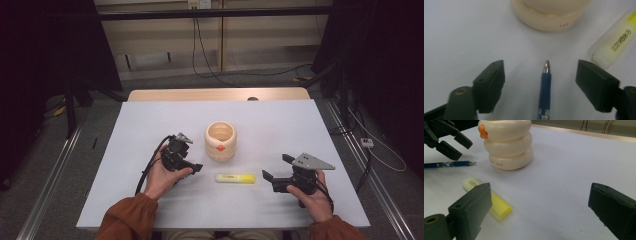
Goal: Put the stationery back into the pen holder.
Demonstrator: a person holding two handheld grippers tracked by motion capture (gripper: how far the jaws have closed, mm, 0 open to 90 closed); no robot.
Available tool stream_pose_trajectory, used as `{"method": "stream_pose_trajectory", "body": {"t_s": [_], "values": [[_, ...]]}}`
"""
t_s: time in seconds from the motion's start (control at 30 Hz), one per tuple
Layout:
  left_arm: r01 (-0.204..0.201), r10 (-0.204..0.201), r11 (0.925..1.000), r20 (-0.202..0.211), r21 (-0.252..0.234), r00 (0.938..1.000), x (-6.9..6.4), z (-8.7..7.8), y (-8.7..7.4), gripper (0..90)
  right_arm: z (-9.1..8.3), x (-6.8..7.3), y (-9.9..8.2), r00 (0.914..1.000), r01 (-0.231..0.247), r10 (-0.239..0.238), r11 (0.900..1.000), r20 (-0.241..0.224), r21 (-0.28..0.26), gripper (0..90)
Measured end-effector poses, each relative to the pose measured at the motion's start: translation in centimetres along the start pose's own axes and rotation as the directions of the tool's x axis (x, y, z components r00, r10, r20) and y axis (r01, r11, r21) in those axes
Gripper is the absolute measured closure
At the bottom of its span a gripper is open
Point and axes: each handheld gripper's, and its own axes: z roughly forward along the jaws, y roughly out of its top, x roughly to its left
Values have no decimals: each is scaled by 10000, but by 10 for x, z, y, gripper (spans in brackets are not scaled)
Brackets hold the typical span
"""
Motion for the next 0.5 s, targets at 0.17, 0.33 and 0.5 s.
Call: {"method": "stream_pose_trajectory", "body": {"t_s": [0.17,0.33,0.5], "values": [[-291,300,9987,-209,423,9993,-6,3,-4,386,0,0,0,10000,-19,19,10000,-7,-6,49],[-333,341,9977,-139,582,9993,-5,2,-7,539,0,0,0,10000,31,-31,10000,-27,16,49],[-126,129,9967,-29,798,9999,-5,4,-12,648,0,1,0,10000,24,-24,10000,-36,49,49]]}}
